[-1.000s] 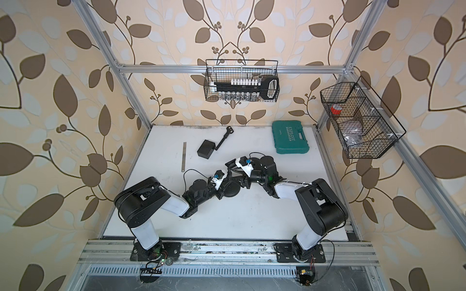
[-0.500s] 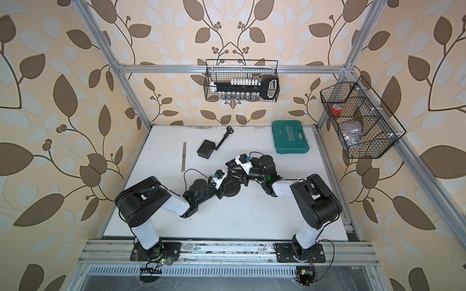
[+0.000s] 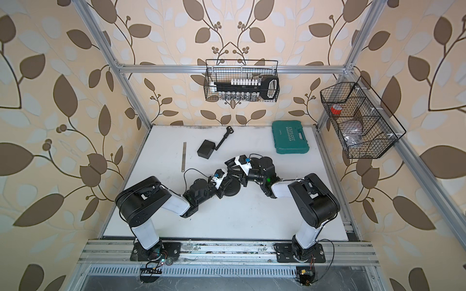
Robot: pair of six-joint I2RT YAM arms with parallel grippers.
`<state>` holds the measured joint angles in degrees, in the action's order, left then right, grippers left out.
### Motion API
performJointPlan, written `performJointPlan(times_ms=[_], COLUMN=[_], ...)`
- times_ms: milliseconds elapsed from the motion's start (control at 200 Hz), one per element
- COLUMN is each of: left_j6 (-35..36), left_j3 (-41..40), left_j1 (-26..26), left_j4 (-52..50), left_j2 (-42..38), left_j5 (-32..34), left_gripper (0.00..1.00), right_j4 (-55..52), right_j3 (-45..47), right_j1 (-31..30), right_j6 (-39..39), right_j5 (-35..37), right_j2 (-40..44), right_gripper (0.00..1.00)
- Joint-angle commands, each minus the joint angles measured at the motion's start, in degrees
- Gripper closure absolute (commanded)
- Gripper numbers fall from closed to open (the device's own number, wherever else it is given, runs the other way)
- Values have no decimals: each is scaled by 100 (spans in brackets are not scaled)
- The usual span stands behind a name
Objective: Assemble a microphone stand
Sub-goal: Screw the microphone stand pole into the microphone stand base.
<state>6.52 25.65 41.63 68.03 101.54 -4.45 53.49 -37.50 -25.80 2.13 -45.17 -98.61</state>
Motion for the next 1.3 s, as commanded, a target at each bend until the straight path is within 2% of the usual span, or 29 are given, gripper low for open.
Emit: performJointPlan(times_ms=[0,150,260,465,645,765,920,1035,1095,1185,1300], left_j6=[78,1,32,142,207,218,279,359,414,446,407], left_j3=[13,13,-6,78,221,247,252,230,207,179,127], left_j1=[30,30,30,30,30,31,30,30,30,30,30], left_j4=[-378,-353,-350,-639,-624,-423,-247,-302,-354,-422,-413], left_j2=[70,-32,-229,-600,-427,-246,-108,-101,-114,-117,-99], left_j5=[-47,-89,-200,-215,-82,-83,-129,-122,-98,-67,-69], left_gripper=[85,71,66,66,73,74,82,87,88,89,89], right_j4=[-171,-62,-39,-55,-190,-269,-304,-449,-601,-860,-1300], right_j3=[326,750,966,1142,1216,1282,1272,1245,1243,1243,1185], right_j1=[-257,-618,-905,-1368,-1922,-2189,-2236,-2110,-1929,-1562,-951], right_j6=[-32,-207,-296,-535,-983,-1107,-1111,-950,-827,-611,61], right_j5=[1042,2355,3136,4106,5244,5747,5616,5132,4704,4101,2693], right_j2=[95,319,424,414,403,495,508,689,877,1141,1395], right_gripper=[100,100,100,100,100,100,100,73,63,57,52])
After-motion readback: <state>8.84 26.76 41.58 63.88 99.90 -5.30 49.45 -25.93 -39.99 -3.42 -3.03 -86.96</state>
